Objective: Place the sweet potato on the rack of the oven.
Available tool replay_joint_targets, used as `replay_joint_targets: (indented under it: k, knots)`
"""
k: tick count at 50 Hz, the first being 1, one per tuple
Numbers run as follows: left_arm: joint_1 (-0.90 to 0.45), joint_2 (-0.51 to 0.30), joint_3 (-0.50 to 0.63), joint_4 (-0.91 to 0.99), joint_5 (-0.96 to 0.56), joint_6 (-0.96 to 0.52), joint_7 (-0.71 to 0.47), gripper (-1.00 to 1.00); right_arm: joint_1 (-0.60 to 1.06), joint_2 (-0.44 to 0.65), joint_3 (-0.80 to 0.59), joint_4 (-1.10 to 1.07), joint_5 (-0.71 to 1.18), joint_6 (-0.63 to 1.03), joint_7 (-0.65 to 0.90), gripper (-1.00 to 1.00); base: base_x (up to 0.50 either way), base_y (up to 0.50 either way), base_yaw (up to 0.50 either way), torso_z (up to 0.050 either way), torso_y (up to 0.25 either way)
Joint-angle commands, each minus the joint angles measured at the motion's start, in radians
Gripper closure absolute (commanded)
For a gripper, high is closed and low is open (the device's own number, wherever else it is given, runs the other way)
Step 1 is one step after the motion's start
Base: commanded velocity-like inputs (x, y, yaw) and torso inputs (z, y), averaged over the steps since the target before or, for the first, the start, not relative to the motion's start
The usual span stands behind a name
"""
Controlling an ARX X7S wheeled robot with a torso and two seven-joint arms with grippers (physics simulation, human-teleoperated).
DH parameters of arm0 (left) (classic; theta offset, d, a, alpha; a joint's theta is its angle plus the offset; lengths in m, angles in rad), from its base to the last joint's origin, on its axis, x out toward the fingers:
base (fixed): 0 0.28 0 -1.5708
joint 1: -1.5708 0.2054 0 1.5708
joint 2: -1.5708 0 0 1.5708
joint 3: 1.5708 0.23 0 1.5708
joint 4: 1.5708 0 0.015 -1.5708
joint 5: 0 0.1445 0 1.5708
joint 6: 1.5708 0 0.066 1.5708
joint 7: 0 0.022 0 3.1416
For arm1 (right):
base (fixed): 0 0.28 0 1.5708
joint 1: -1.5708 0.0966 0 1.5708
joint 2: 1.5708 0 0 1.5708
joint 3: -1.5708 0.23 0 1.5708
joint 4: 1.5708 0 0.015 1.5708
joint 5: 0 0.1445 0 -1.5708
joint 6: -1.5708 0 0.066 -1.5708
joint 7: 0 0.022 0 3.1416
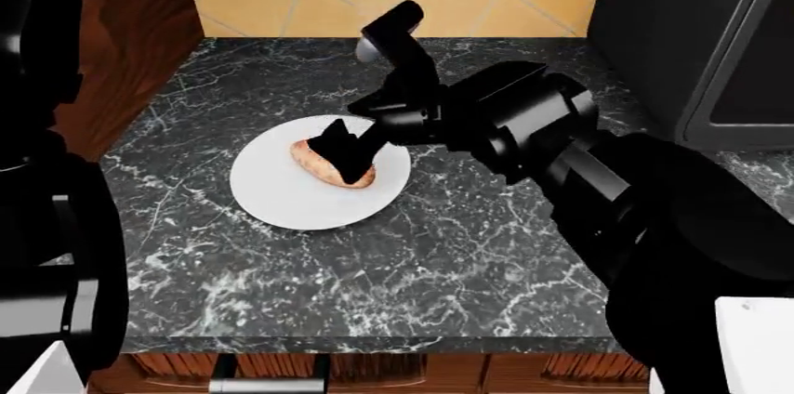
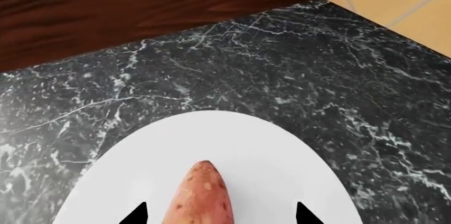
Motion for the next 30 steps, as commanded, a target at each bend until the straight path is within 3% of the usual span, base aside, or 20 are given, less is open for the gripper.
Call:
replay_joint_targets:
  k: [1,28,29,30]
  knots:
    - [0.006,-0.004,-0.003,0.009,-0.009,-0.004,-0.006,-1.00,-0.041,0.000,0.011,-0.011,-0.088,-0.002,-0.037,-1.00,0.00,0.00,0.00,0.000,0.000]
    - [0.017,-0.011,-0.009,0.025,-0.023,-0.012,-0.025,-1.00,-0.104,0.000,0.014,-0.038,-0.162,0.008,-0.033,-1.00,0.00,0.00,0.00,0.000,0.000]
    - [0.019,-0.012,-0.009,0.023,-0.024,-0.010,-0.025,-1.00,-0.105,0.000,0.015,-0.038,-0.161,0.006,-0.031,1.00,0.00,0.00,0.00,0.000,0.000]
    - [0.021,-0.013,-0.010,0.022,-0.024,-0.006,-0.025,-1.00,-0.104,0.000,0.015,-0.039,-0.160,0.004,-0.029,1.00,0.00,0.00,0.00,0.000,0.000]
